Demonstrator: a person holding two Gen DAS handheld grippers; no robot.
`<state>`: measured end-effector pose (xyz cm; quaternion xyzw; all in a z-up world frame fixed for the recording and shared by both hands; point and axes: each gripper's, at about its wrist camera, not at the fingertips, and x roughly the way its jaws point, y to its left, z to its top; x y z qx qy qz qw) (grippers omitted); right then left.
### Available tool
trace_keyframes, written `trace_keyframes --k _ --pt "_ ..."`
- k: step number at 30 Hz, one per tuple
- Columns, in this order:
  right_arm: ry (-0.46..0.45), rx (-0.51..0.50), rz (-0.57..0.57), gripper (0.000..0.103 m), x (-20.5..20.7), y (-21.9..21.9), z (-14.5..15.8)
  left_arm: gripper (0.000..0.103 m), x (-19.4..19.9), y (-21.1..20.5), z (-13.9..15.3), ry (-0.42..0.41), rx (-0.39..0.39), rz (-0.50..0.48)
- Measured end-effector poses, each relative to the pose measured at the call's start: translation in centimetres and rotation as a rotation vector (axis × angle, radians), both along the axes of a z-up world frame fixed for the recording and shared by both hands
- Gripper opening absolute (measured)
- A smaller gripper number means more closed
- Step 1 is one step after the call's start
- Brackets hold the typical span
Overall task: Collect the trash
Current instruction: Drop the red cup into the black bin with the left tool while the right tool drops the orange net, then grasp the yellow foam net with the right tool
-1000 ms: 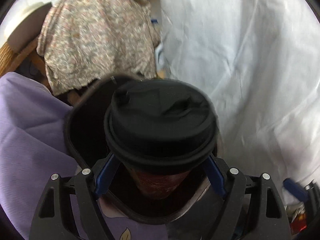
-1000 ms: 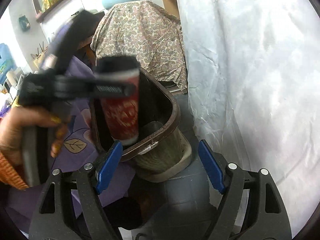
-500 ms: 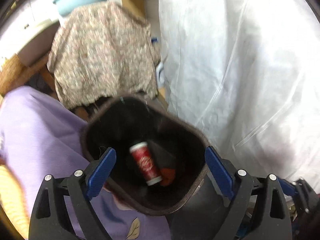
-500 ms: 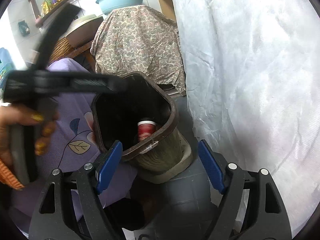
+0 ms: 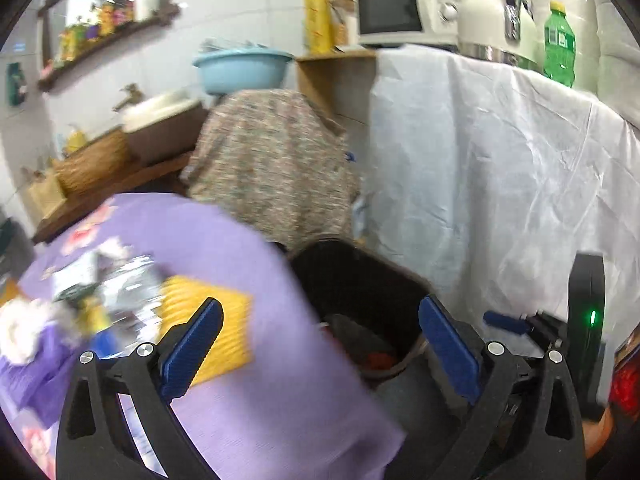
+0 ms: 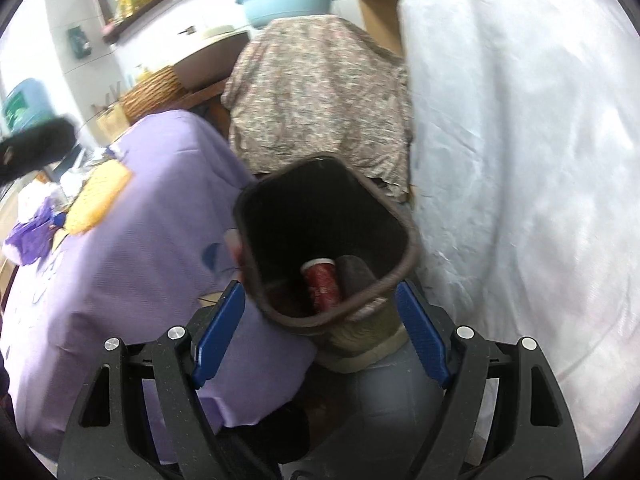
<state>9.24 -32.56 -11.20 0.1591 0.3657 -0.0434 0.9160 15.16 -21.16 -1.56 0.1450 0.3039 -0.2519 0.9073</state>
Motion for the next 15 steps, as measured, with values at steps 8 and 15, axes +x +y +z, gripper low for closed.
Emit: trace_keyframes --k 8,15 --pt "-0.056 -0.037 0.178 0.078 2.1 6.4 3.4 0.097 -1.8 9.3 0.1 -0.044 0.007 0.183" --pt "-0.104 -0.108 0.370 0.078 4.5 13.3 6.2 0.097 -2.2 16.5 0.4 -0.065 0.013 0.336"
